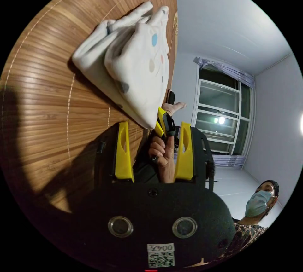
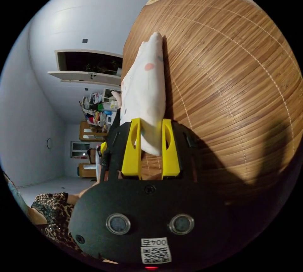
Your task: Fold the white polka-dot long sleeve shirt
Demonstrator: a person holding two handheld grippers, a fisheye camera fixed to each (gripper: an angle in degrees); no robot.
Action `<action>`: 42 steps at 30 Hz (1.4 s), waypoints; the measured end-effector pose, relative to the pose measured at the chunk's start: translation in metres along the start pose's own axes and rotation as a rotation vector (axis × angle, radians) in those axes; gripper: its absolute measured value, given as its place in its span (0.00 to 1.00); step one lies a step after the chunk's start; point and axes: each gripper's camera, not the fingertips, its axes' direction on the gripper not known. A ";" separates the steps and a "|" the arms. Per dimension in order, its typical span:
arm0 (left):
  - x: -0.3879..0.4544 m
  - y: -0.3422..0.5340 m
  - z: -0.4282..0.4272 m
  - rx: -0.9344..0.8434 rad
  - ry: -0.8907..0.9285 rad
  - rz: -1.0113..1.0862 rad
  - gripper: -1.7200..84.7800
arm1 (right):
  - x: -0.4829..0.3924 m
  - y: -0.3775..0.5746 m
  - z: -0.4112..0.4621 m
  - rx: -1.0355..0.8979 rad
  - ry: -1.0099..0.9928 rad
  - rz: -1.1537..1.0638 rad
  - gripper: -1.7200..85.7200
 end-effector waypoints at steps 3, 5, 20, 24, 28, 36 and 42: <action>-0.005 0.000 0.015 0.011 0.035 0.001 0.29 | -0.002 0.018 -0.015 -0.027 -0.138 0.011 0.12; -0.005 -0.001 0.022 0.030 0.062 0.014 0.29 | -0.011 0.032 -0.027 -0.039 -0.174 -0.009 0.12; 0.049 0.033 0.073 0.008 -0.006 0.133 0.11 | -0.033 0.173 -0.167 0.047 -0.253 0.150 0.24; 0.072 0.064 0.097 -0.083 -0.071 0.235 0.11 | -0.046 0.210 -0.182 -0.031 -0.351 0.226 0.27; 0.082 0.092 0.124 -0.143 -0.088 0.291 0.11 | -0.060 0.246 -0.197 -0.069 -0.423 0.261 0.22; 0.216 0.152 0.204 -0.314 0.030 0.638 0.11 | -0.187 0.351 -0.356 0.160 -0.286 -0.005 0.15; 0.346 0.250 0.317 -0.552 0.300 0.906 0.11 | -0.318 0.486 -0.548 0.440 -0.057 -0.216 0.14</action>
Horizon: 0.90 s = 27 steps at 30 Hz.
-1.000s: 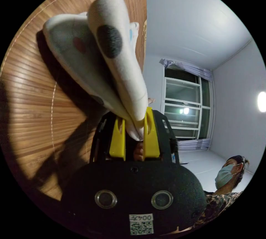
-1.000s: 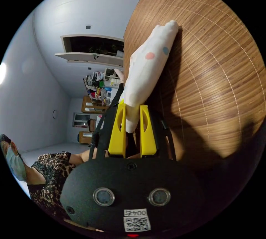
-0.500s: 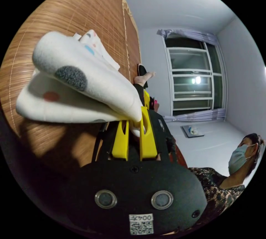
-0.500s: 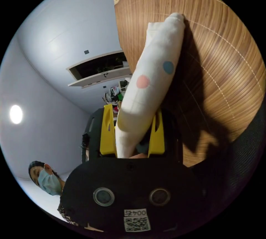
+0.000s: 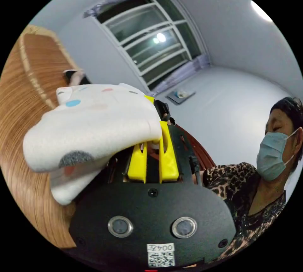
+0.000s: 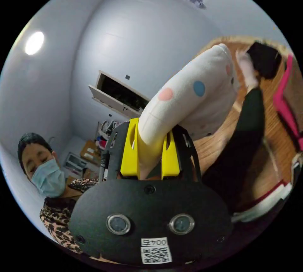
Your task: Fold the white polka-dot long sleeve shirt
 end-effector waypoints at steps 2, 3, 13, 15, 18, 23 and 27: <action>0.037 -0.019 0.050 -0.058 0.099 0.109 0.13 | -0.056 0.019 -0.070 0.095 0.079 -0.076 0.14; 0.062 -0.023 0.084 -0.121 0.195 0.190 0.15 | -0.092 0.038 -0.113 0.146 0.131 -0.117 0.14; -0.091 0.116 0.239 -0.575 0.393 -0.194 0.18 | -0.115 0.295 -0.349 0.322 0.580 0.538 0.14; -0.149 0.137 0.257 -0.576 0.404 -0.359 0.16 | -0.074 0.358 -0.374 0.299 0.659 0.800 0.14; -0.162 0.132 0.280 -0.584 0.321 -0.343 0.15 | -0.084 0.392 -0.406 0.377 0.618 0.805 0.13; -0.143 0.094 0.342 -0.639 0.302 -0.199 0.15 | -0.141 0.372 -0.441 0.289 0.650 0.707 0.13; -0.144 0.090 0.369 -0.623 0.354 -0.213 0.16 | -0.198 0.333 -0.460 0.240 0.699 0.527 0.12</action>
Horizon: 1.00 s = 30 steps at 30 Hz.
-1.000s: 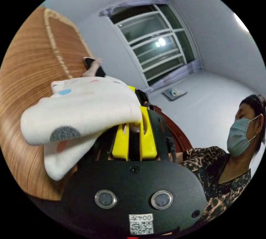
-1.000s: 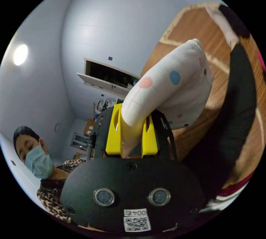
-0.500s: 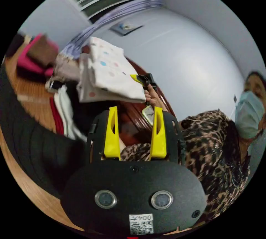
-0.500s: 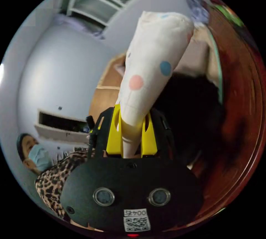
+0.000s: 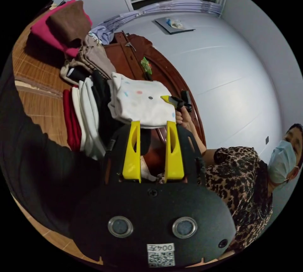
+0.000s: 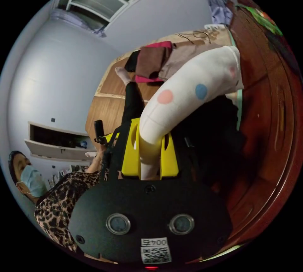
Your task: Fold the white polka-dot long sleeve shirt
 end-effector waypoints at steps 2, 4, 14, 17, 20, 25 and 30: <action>-0.015 0.008 -0.009 0.060 0.022 -0.023 0.16 | -0.018 -0.011 -0.018 0.002 -0.007 -0.064 0.12; -0.034 0.018 -0.028 0.141 0.032 -0.063 0.15 | -0.035 -0.021 -0.037 0.003 -0.027 -0.116 0.12; -0.088 0.042 -0.078 0.286 -0.001 -0.137 0.14 | 0.007 0.050 -0.114 -0.028 -0.131 0.054 0.13; -0.099 0.052 -0.074 0.267 -0.006 -0.160 0.14 | 0.069 0.084 -0.086 -0.088 -0.051 0.240 0.13; -0.100 0.058 -0.075 0.267 -0.016 -0.154 0.13 | 0.091 0.100 -0.095 -0.027 -0.110 0.297 0.13; -0.095 0.054 -0.071 0.266 -0.057 -0.127 0.13 | 0.053 0.082 -0.130 -0.065 0.014 0.182 0.13; -0.094 0.058 -0.063 0.253 -0.094 -0.115 0.13 | 0.057 0.086 -0.140 -0.191 0.312 0.243 0.14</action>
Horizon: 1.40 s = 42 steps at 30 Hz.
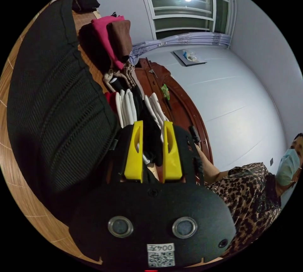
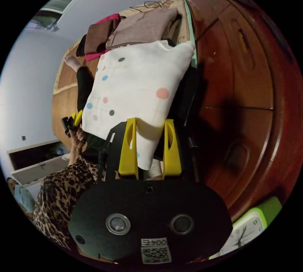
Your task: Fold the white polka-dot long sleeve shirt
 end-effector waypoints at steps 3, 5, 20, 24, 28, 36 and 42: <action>0.001 0.003 0.005 0.002 -0.006 0.007 0.13 | -0.027 0.003 -0.040 0.100 0.195 -0.075 0.12; 0.002 0.004 0.009 0.003 -0.002 0.016 0.13 | -0.054 0.002 -0.064 0.179 0.340 -0.135 0.11; 0.099 0.077 -0.103 0.249 -0.822 0.341 0.04 | -0.089 -0.079 0.056 0.137 0.493 -0.454 0.01; 0.054 0.133 -0.111 0.169 -1.173 0.216 0.03 | -0.065 -0.101 0.053 0.130 0.388 -0.403 0.01; -0.014 0.160 -0.107 0.109 -1.118 -0.019 0.03 | -0.053 -0.116 0.057 0.136 0.381 -0.404 0.01; -0.001 0.168 -0.070 0.055 -1.211 0.100 0.02 | -0.023 -0.190 0.003 0.295 -0.038 -0.397 0.06; 0.007 0.179 -0.076 0.058 -1.226 0.099 0.02 | 0.027 -0.323 0.000 0.447 -0.113 -0.281 0.18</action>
